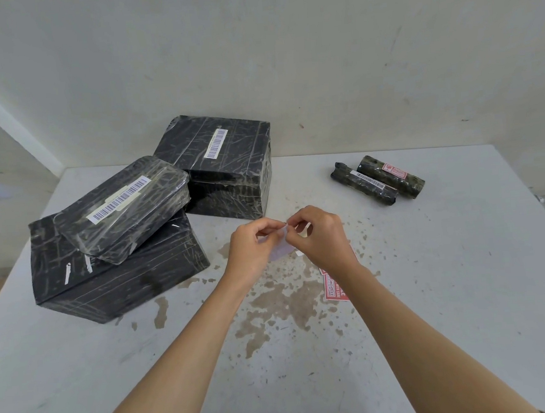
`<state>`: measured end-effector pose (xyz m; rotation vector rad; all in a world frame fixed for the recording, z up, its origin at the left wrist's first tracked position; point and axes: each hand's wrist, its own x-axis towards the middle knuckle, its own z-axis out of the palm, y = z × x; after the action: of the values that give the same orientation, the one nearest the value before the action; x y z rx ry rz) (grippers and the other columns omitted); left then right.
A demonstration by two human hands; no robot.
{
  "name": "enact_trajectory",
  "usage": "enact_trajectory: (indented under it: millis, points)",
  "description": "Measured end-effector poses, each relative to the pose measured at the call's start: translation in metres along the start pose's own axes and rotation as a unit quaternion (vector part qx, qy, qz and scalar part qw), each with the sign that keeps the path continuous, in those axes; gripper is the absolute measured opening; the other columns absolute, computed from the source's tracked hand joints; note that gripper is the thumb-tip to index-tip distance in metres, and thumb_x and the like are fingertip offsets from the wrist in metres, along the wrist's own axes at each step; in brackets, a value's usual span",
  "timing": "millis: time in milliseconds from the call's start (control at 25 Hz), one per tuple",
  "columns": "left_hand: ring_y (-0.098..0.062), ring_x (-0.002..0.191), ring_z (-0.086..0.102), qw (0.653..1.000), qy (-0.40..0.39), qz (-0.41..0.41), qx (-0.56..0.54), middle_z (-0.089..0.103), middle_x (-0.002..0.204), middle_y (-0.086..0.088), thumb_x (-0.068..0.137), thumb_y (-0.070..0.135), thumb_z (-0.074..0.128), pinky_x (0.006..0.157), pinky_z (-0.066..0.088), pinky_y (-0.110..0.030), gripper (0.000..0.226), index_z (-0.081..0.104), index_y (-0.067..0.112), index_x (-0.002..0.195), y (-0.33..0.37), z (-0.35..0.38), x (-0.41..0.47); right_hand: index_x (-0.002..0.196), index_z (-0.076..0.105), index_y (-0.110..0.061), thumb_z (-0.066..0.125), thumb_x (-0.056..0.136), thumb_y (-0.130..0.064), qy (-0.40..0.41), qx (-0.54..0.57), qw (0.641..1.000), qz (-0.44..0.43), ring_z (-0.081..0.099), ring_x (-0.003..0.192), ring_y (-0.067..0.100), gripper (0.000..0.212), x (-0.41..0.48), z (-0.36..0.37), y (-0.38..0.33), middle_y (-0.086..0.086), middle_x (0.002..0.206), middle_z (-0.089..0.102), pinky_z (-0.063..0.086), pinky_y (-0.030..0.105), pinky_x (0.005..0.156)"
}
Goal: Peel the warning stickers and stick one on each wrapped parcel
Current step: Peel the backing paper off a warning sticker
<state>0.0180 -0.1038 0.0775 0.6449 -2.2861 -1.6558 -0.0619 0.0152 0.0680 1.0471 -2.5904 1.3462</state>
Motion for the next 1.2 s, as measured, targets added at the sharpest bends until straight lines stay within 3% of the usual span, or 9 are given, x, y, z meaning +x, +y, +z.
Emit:
enact_trajectory:
  millis: [160, 400, 560, 760, 960, 1200]
  points:
    - [-0.009, 0.085, 0.065, 1.000, 0.003, 0.003, 0.000, 0.073, 0.086, 0.002, 0.086, 0.019, 0.067, 0.077, 0.048, -0.019, 0.009, 0.075, 0.015, 0.090, 0.0005, -0.0012, -0.0021, 0.077, 0.071, -0.005, 0.062, 0.077, -0.017, 0.007, -0.005, 1.000, -0.006, 0.058, 0.064, 0.014, 0.015, -0.0014, 0.0033, 0.0001, 0.005, 0.073, 0.068, 0.044, 0.017, 0.060]
    - [-0.018, 0.090, 0.067, 0.999, 0.004, -0.015, -0.040, 0.073, 0.088, 0.000, 0.085, 0.016, 0.068, 0.088, 0.052, -0.038, 0.009, 0.074, 0.023, 0.086, -0.0036, -0.0059, -0.0030, 0.084, 0.073, -0.004, 0.064, 0.081, -0.002, -0.017, 0.010, 1.000, -0.006, 0.057, 0.066, 0.008, 0.009, -0.0011, 0.0008, 0.0009, 0.006, 0.079, 0.069, 0.045, 0.011, 0.065]
    - [-0.018, 0.092, 0.066, 0.997, 0.001, -0.032, -0.066, 0.072, 0.089, 0.001, 0.085, 0.013, 0.067, 0.089, 0.051, -0.032, 0.017, 0.070, 0.030, 0.082, -0.0005, -0.0077, -0.0058, 0.086, 0.073, -0.004, 0.063, 0.084, -0.002, -0.025, 0.012, 1.000, -0.003, 0.061, 0.070, 0.012, 0.010, -0.0009, 0.0012, 0.0003, 0.006, 0.081, 0.069, 0.045, 0.012, 0.065]
    - [-0.014, 0.092, 0.067, 0.996, -0.015, -0.038, -0.077, 0.073, 0.091, 0.000, 0.086, 0.014, 0.067, 0.086, 0.052, -0.025, 0.011, 0.074, 0.020, 0.091, -0.0019, -0.0087, -0.0063, 0.084, 0.073, -0.006, 0.067, 0.083, -0.007, -0.032, 0.033, 0.999, 0.010, 0.057, 0.068, 0.007, 0.005, -0.0017, -0.0029, -0.0035, 0.004, 0.080, 0.069, 0.044, 0.009, 0.065]
    - [0.004, 0.077, 0.064, 0.995, -0.013, -0.034, -0.092, 0.070, 0.082, 0.010, 0.086, 0.011, 0.066, 0.073, 0.049, -0.010, 0.020, 0.070, 0.030, 0.082, 0.0014, -0.0084, -0.0090, 0.086, 0.073, -0.005, 0.063, 0.085, -0.004, -0.040, 0.030, 0.998, 0.025, 0.060, 0.071, 0.010, 0.009, -0.0016, -0.0017, -0.0033, 0.006, 0.083, 0.070, 0.045, 0.012, 0.067]
    - [-0.007, 0.088, 0.065, 0.992, 0.004, -0.057, -0.114, 0.071, 0.093, 0.001, 0.087, 0.008, 0.065, 0.073, 0.048, -0.009, 0.016, 0.071, 0.015, 0.099, -0.0016, -0.0052, -0.0061, 0.085, 0.071, -0.004, 0.061, 0.087, -0.005, -0.016, 0.036, 0.998, 0.045, 0.057, 0.070, 0.010, 0.010, 0.0000, -0.0008, -0.0061, 0.005, 0.082, 0.068, 0.042, 0.006, 0.064]
